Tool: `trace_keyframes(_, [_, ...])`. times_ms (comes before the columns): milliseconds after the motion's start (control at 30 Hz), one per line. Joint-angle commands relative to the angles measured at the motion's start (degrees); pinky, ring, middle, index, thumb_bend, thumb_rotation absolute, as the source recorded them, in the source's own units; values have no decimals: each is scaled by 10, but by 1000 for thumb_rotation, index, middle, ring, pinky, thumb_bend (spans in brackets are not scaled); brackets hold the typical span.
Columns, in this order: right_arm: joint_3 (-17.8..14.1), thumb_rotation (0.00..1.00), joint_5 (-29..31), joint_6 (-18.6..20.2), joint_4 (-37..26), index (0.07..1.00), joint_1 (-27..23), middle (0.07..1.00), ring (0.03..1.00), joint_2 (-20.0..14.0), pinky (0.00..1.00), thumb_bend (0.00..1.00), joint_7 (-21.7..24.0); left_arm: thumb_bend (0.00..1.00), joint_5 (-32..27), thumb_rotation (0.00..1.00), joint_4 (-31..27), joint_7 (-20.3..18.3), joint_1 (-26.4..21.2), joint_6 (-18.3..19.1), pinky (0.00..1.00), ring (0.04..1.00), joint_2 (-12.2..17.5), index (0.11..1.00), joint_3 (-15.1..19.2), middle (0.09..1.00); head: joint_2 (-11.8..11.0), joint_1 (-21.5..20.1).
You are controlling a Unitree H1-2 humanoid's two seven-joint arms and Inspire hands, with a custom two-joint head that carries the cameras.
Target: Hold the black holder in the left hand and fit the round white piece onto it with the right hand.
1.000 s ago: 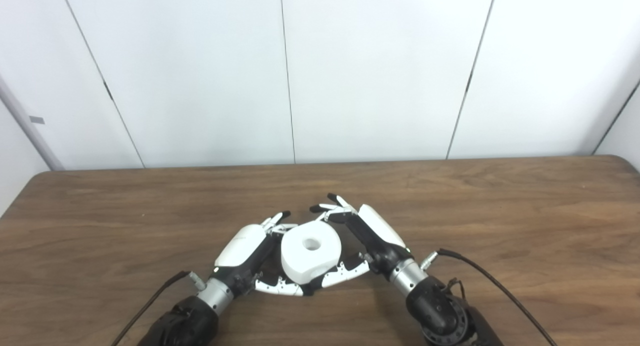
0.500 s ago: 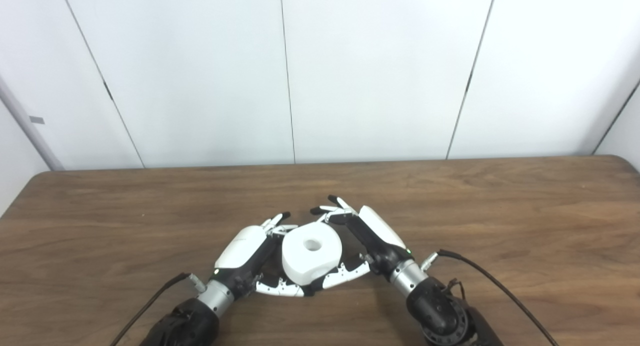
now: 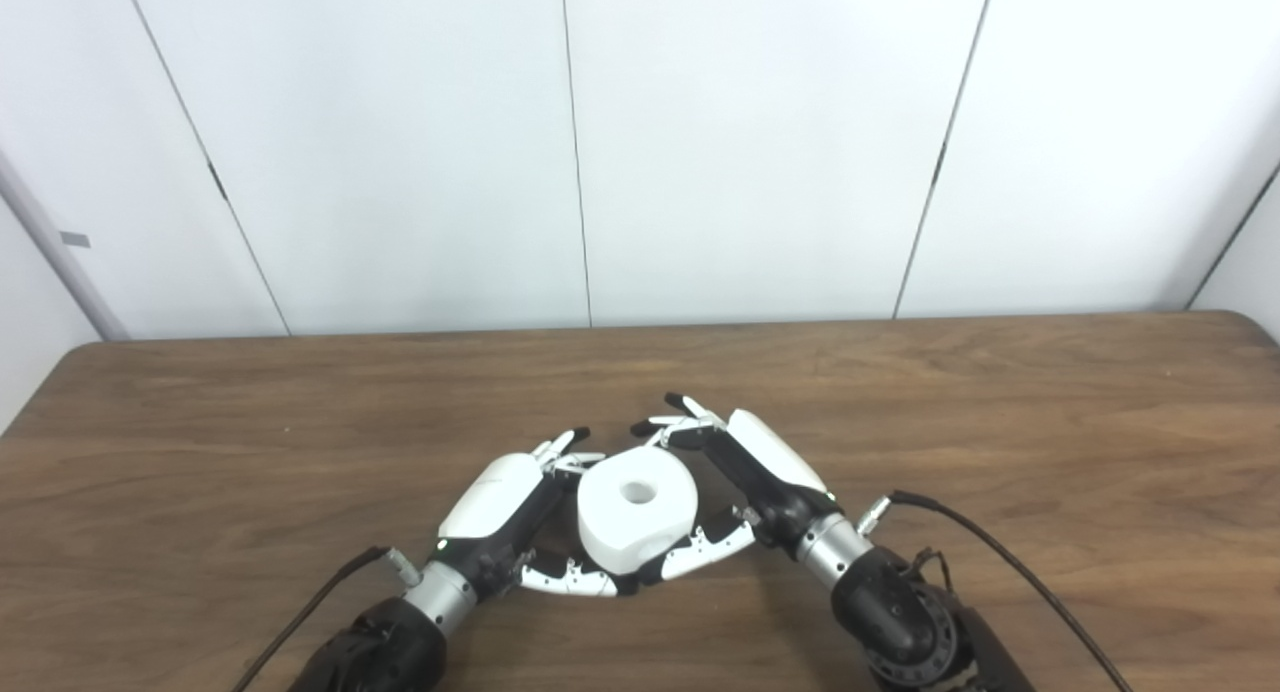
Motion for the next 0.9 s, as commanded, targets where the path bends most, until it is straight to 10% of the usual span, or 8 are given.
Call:
trace_keyframes(0, [-3,158,-5,4,-17,483,-12,830,992,-9,1000,516,3,524,12,52,-11,-12,4,-3,1000,1000,0,482,-10,838,2,1])
trace_keyframes(633, [13,168,-14,41,-40,488,-7,845,984,-27,1000,518,40,524,15,52,-25,-19,5,10,1000,1000,-1,482,-9,841,10,4])
trace_keyframes(733, [21,434,-21,48,-50,610,-7,867,991,-33,1000,841,48,524,13,52,-24,-19,5,11,1000,1000,-3,482,-8,840,10,6])
trace_keyframes(867, [27,489,-26,59,-60,730,-6,912,1000,-35,1000,931,60,524,11,51,-24,-18,5,9,1000,1000,-3,482,-7,839,11,6])
